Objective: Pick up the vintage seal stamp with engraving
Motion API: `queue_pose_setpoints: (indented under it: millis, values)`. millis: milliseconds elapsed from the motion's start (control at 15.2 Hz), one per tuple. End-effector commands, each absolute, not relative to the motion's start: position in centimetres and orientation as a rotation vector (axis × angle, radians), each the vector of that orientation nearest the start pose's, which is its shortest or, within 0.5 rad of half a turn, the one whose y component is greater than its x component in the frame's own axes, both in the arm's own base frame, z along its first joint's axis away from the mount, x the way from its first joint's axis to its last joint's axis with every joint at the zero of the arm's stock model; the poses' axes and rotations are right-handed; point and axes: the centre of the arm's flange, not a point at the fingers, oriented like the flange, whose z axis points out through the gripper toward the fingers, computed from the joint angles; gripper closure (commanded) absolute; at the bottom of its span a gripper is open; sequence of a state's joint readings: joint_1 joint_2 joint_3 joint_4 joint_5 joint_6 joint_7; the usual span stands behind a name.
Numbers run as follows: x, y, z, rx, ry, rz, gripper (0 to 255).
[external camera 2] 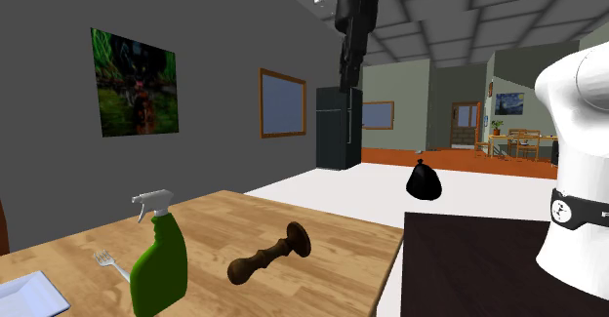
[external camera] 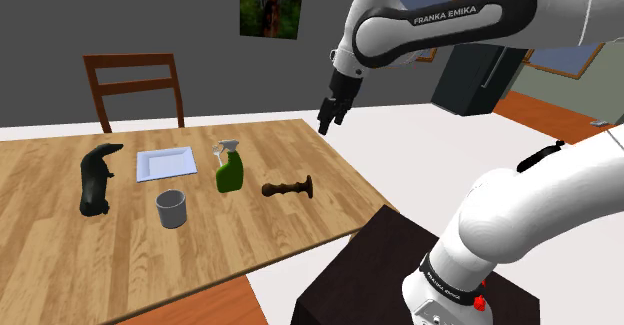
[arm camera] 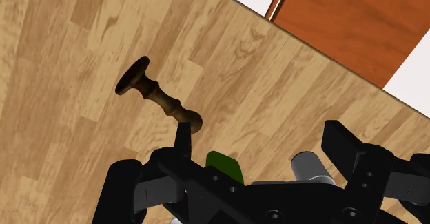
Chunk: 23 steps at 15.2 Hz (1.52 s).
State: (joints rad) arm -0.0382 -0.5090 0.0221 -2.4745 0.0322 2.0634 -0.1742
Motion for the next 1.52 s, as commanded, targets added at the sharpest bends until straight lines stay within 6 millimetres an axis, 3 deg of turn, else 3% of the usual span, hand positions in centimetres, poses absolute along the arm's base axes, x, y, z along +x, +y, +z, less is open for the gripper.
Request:
queue_pose_setpoints:
  millis: [0,1452]
  values:
    - [41.7,-0.8,45.6,-3.124,-0.239,-0.154,0]
    - [56.1,-5.8,20.8,-3.148,-0.417,-0.111,0]
